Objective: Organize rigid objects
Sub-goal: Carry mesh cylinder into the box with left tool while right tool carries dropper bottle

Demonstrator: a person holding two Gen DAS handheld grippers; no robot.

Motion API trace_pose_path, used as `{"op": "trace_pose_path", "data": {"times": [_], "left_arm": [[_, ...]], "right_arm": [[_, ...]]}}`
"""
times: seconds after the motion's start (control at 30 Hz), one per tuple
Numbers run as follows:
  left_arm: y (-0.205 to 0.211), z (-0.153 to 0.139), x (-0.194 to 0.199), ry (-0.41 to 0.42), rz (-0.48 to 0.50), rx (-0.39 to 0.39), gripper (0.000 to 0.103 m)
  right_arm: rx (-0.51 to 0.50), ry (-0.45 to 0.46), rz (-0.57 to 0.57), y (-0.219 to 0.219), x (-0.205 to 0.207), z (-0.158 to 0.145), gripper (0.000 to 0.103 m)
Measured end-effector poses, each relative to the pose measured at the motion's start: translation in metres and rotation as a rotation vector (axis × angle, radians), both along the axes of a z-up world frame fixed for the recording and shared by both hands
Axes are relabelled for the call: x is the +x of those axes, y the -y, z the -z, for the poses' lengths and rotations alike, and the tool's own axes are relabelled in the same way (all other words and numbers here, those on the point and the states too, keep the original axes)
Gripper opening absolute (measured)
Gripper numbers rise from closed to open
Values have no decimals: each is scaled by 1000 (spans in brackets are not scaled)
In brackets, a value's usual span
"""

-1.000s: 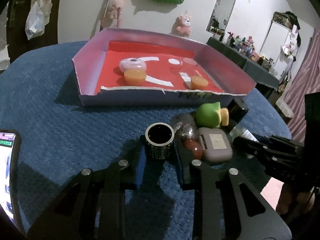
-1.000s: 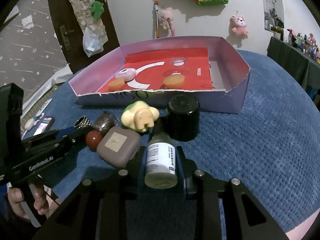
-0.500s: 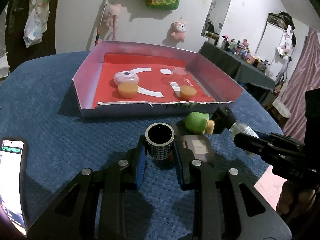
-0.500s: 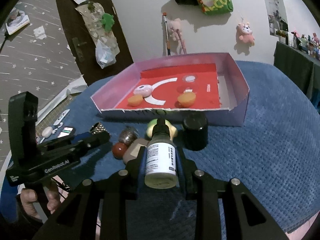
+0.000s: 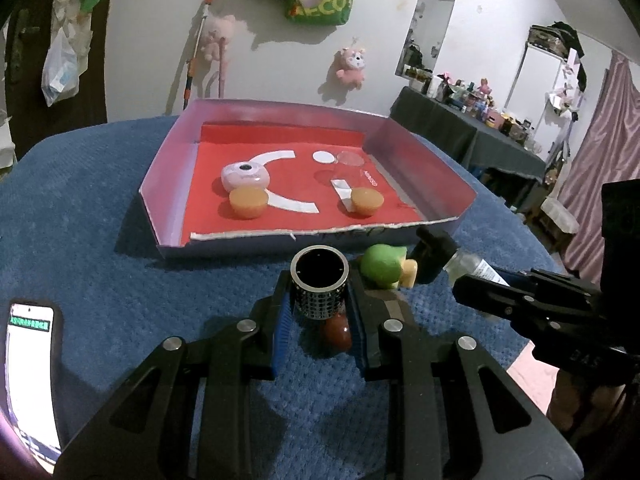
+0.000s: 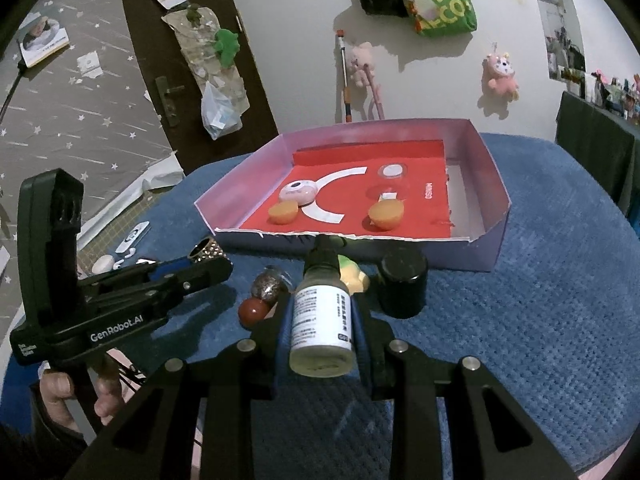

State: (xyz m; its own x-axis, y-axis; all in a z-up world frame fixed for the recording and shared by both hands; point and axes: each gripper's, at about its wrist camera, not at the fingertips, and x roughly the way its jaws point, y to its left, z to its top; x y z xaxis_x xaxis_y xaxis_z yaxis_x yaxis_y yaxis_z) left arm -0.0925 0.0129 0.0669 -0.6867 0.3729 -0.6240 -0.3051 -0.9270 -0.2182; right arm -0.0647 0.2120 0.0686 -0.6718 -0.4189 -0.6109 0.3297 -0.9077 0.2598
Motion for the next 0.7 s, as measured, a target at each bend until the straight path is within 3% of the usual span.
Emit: {"op": "trace_pose_path", "data": {"times": [0.4,0.7], "left_arm": [[-4,-29,-25,-25,5,-19,24],[-8,-25,-56,31,14,-24,24]], "right_arm": [[22,-59,-31,4,-19,-27,30],[57,-48,-56,7,-54,-34,30]]}}
